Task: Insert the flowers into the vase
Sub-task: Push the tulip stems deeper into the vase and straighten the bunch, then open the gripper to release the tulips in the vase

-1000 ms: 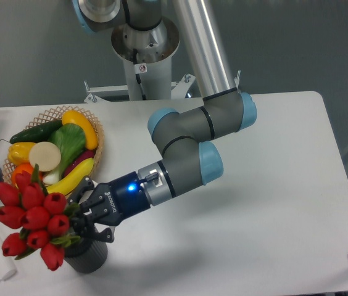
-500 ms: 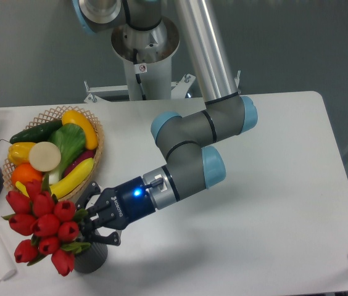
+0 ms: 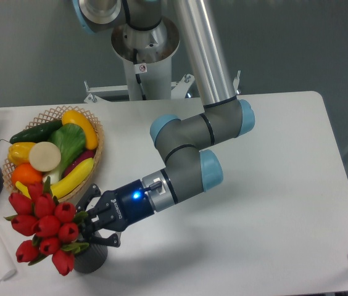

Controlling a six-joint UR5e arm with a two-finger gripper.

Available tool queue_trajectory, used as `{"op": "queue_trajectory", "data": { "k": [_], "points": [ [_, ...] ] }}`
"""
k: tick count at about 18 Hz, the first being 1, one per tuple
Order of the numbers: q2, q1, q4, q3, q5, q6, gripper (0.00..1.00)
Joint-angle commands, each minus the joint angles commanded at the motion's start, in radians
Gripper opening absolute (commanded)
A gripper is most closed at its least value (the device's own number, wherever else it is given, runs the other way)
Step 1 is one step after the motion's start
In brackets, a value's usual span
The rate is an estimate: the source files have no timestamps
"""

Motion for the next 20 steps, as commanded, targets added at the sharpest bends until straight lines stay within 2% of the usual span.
{"op": "queue_trajectory", "data": {
  "k": [2,4,6,8,11,12,15,20],
  "points": [
    [0.000,0.002,0.000,0.000,0.000,0.005,0.31],
    [0.000,0.002,0.000,0.000,0.000,0.005,0.42],
    [0.003,0.002,0.000,-0.002,0.003,0.005,0.45],
    [0.002,0.002,0.000,-0.002,0.003,0.006,0.65],
    [0.000,0.002,0.000,0.000,0.011,0.015,0.86],
    [0.000,0.002,0.000,-0.002,0.021,0.041,0.98],
    [0.003,0.003,0.000,-0.009,0.025,0.068,1.00],
    [0.014,0.003,0.000,-0.009,0.140,0.069,1.00]
  ]
}}
